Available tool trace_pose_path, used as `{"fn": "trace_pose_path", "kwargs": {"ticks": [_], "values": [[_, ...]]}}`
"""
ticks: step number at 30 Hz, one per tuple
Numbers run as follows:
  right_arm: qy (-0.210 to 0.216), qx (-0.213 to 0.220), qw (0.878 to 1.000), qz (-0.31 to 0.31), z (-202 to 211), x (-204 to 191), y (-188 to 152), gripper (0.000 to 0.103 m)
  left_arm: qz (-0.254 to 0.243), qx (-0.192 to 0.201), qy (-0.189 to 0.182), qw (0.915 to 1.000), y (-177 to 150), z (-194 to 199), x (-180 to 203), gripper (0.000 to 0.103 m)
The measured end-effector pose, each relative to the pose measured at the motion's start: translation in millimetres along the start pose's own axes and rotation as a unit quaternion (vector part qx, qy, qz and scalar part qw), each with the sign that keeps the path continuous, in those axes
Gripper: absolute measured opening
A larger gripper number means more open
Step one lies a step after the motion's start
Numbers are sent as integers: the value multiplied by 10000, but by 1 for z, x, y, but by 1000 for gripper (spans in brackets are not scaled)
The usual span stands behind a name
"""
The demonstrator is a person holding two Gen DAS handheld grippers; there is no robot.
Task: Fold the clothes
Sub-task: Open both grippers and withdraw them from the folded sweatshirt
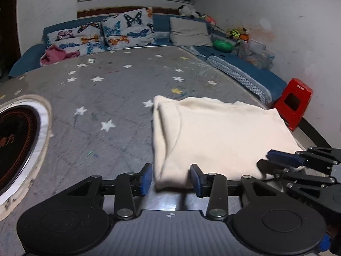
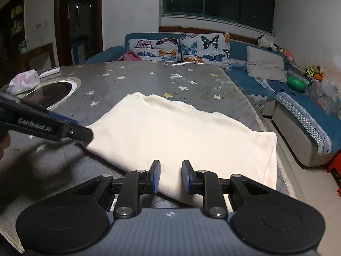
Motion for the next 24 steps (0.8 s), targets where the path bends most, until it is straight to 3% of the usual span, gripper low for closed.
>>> {"fn": "trace_pose_path", "kwargs": {"ticks": [2, 6, 14, 24], "values": [[-10, 51, 10000, -62, 3, 1, 3, 33, 62, -27, 97, 9999, -1, 3, -5, 52], [-85, 98, 9998, -121, 5, 0, 7, 35, 114, -36, 272, 9996, -3, 11, -10, 59], [-175, 52, 9990, -405, 3, -5, 7, 53, 62, 131, 504, 9986, -9, 33, -18, 80], [-224, 122, 9985, -479, 7, -19, 9, 72, 50, 337, 610, 9976, -14, 55, -23, 95]]}}
Point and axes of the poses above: each gripper's, at about its wrist camera, not at the fingertips, and z roughly against the way its jaws point, x to its right, y to its top, the point moved 1 cm from there along -z, roughly the way its jaws point, and after that the axes turned 3 degrees about x, right-handed, at the moved point
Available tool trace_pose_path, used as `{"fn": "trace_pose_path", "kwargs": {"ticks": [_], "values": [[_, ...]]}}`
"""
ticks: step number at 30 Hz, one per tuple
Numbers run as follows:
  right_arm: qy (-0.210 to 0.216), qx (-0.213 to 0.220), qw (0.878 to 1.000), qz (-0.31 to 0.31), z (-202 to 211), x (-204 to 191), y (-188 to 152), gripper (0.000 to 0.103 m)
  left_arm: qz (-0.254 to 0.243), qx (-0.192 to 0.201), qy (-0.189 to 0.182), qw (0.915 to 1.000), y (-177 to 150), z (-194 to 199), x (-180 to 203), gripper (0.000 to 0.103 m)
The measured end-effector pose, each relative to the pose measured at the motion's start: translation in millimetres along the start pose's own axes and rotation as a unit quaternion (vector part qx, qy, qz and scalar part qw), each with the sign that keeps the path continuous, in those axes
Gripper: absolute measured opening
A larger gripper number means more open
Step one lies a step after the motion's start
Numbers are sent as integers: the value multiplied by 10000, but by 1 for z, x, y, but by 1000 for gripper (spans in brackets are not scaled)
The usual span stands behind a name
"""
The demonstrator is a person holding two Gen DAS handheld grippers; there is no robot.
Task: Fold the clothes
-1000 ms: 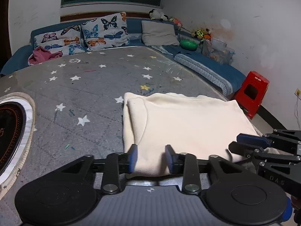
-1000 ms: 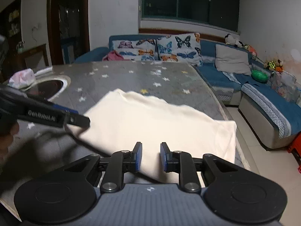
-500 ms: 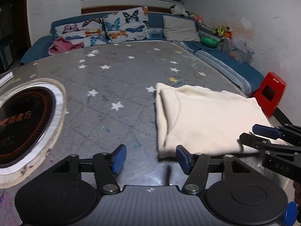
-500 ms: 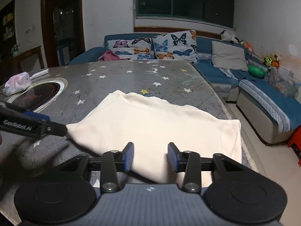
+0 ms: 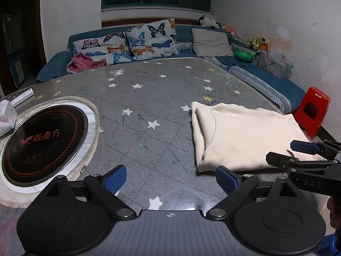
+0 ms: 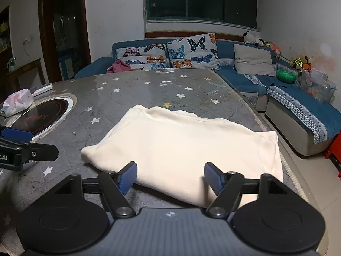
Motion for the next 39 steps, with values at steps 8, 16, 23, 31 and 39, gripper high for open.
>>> {"fn": "trace_pose_path", "kwargs": {"ticks": [8, 16, 23, 31, 39], "values": [[-50, 100, 9999, -125, 7, -4, 2, 84, -22, 99, 111, 9999, -6, 9, 0, 103], [-145, 123, 9995, -257, 12, -7, 0, 92, 99, 51, 204, 9997, -12, 13, -9, 103], [-222, 130, 9991, -325, 13, -14, 0, 97, 152, 8, 248, 9996, -18, 17, -13, 103], [-236, 177, 9991, -315, 18, -19, -1, 101, 141, -1, 204, 9997, -20, 20, -11, 103], [-259, 92, 9990, -344, 17, -17, -8, 103, 80, -125, 159, 9998, -25, 14, -4, 103]]}}
Point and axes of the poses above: each gripper's, at about its wrist camera, not at the fingertips, and z roughly against the way its jaws point, x to its right, y to its top, the point moved 1 cm from there along -z, roughly the way its jaws point, and after that the axes turned 3 degrees about x, right-handed, at the moved point
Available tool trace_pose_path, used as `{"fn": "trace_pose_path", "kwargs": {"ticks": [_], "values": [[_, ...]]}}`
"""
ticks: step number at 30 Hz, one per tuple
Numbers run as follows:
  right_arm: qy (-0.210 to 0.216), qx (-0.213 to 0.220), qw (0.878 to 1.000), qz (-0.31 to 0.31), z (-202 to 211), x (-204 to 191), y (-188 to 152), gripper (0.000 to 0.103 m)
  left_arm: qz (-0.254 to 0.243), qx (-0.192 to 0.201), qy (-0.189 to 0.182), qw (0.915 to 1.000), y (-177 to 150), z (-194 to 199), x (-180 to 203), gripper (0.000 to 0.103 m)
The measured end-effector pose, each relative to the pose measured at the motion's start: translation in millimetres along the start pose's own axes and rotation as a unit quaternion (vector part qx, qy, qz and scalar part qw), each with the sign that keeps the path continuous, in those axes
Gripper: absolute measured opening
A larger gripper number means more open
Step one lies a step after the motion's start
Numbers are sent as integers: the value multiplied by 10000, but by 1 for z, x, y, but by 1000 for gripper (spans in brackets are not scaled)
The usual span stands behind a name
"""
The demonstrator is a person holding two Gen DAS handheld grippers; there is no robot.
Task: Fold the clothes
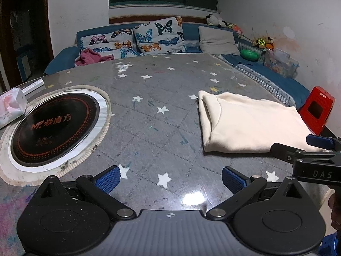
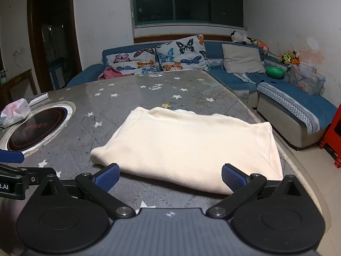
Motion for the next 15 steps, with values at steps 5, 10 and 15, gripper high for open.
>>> {"fn": "trace_pose_path", "kwargs": {"ticks": [5, 10, 15], "values": [[-32, -64, 10000, -62, 0, 3, -6, 103, -22, -67, -34, 10000, -2, -2, 4, 103], [-33, -110, 9999, -126, 1, 5, -10, 103, -61, -80, -71, 9999, -4, -2, 9, 103], [-24, -131, 9998, -157, 3, 6, -14, 103, -102, -99, -90, 9999, -6, -2, 12, 103]]}}
Point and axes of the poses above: each gripper's, at about its wrist camera, not at the fingertips, and z roughly against the way its jaws point, x to its right, y to its top, the point moved 1 cm from there along -z, roughly the way its jaws point, and after that the axes turned 3 degrees about x, right-handed, at the moved point
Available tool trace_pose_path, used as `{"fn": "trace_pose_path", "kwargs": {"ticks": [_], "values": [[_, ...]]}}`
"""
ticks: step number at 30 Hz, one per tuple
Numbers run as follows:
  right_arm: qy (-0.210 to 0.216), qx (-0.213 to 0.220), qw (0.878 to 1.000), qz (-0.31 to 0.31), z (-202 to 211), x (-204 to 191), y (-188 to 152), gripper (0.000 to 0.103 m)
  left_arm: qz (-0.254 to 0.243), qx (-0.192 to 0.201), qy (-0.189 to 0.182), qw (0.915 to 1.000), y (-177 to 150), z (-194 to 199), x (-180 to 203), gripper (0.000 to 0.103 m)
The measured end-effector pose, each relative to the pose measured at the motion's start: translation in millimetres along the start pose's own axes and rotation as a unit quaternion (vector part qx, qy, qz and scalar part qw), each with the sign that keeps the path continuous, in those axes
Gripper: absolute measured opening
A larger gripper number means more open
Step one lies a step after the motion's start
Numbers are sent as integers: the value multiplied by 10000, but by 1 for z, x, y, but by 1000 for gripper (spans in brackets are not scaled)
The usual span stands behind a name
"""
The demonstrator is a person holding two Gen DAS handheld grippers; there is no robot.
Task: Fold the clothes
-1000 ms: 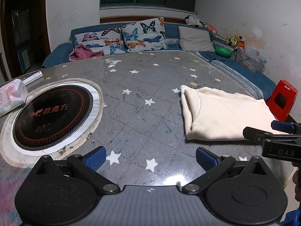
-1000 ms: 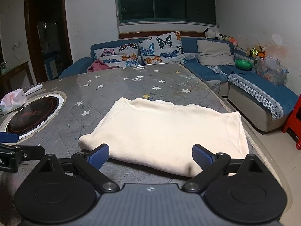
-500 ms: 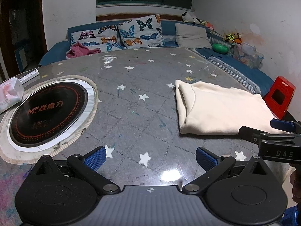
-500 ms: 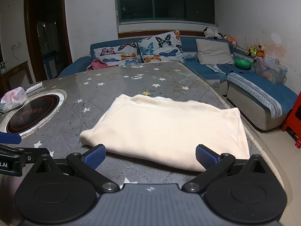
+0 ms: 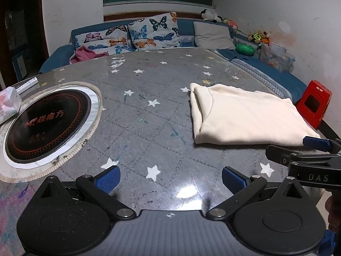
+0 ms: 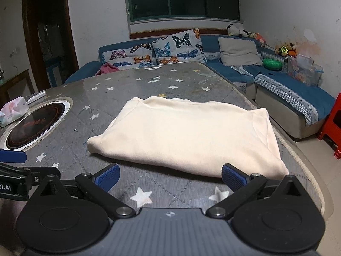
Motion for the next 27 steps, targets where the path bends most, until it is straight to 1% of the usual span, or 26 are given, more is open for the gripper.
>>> {"fn": "trace_pose_path", "kwargs": {"ticks": [9, 27], "values": [[43, -45, 10000, -5, 2, -4, -5, 103, -52, 8, 3, 10000, -2, 2, 4, 103], [-8, -20, 9999, -108, 12, -2, -9, 103, -240, 27, -133, 9996, -5, 6, 21, 103]]}}
Point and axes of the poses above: each gripper's, at about its wrist camera, not at the fingertips, and z roughly against the way its jaws point, x to its right, y to its top, the point moved 1 cm from there along -z, roughly the way its jaws point, and after that the axes turned 3 degrees about x, right-handed, at the moved point
